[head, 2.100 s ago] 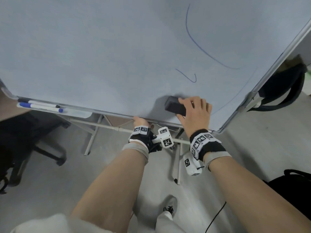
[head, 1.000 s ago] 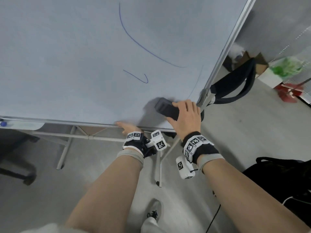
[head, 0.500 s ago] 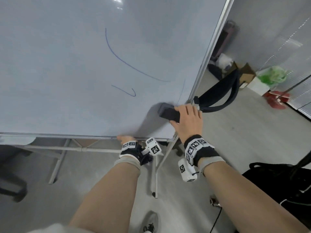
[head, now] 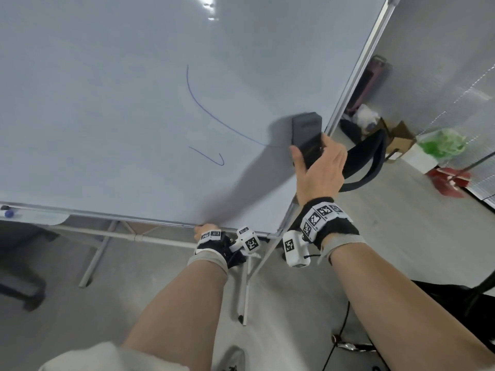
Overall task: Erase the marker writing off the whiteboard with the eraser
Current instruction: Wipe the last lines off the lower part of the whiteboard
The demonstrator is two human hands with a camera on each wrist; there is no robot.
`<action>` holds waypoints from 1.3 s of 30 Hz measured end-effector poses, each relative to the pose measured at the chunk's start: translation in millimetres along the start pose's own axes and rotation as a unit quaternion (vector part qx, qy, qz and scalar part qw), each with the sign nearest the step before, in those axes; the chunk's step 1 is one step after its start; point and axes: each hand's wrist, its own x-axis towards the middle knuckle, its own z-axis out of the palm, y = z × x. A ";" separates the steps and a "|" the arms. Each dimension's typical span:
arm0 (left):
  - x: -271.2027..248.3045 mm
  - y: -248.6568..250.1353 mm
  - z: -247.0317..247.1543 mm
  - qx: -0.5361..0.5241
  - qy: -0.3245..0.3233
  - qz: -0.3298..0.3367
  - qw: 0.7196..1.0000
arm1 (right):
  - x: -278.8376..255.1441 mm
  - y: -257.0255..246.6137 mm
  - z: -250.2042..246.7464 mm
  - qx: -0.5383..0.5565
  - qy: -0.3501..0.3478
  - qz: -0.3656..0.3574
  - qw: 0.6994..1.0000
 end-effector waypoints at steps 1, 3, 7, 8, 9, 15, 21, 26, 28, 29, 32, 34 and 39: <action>-6.9 -0.3 -6.3 0.021 -0.028 0.034 0.999 | -0.2 0.1 1.2 -0.006 0.007 -0.001 1.000; -28.7 2.5 -21.1 0.118 -0.061 0.095 0.987 | -9.0 0.0 5.8 -0.020 -0.012 -0.033 0.999; -70.9 6.6 -51.4 0.303 -0.072 0.189 0.931 | -40.6 -15.5 21.1 -0.042 -0.197 -0.154 0.967; -72.7 5.7 -52.8 0.302 -0.056 0.199 0.931 | -41.7 -18.2 22.9 -0.049 -0.215 -0.177 0.959; -70.6 5.8 -52.6 0.295 -0.050 0.203 0.932 | -38.2 -20.0 23.1 -0.049 -0.212 -0.183 0.959; -67.6 6.6 -47.1 0.166 -0.048 0.172 0.970 | -2.2 -8.5 14.2 -0.013 -0.002 -0.017 1.000; -62.5 -0.6 -58.2 0.316 -0.068 0.203 0.924 | -10.5 -31.2 25.9 -0.016 -0.032 -0.081 0.996; -22.1 -2.7 -98.1 0.163 -0.047 0.118 0.978 | -39.8 -65.9 54.0 0.011 -0.172 -0.170 0.970; -7.4 -2.2 -115.1 0.142 -0.039 0.112 0.983 | -52.5 -72.6 66.4 0.004 -0.231 -0.198 0.953; 2.4 -3.9 -118.4 0.127 -0.033 0.108 0.985 | -58.1 -75.5 71.6 -0.003 -0.254 -0.207 0.945; 25.2 -11.6 -118.3 0.060 -0.025 0.121 0.991 | -63.6 -83.2 79.3 -0.006 -0.255 -0.193 0.947; 50.3 -21.9 -108.9 0.065 -0.055 0.134 0.987 | -53.1 -87.5 76.1 -0.007 -0.193 -0.183 0.964; 4.5 -5.3 -124.0 0.338 -0.065 0.237 0.909 | -8.7 -86.4 59.9 -0.022 0.031 -0.051 0.998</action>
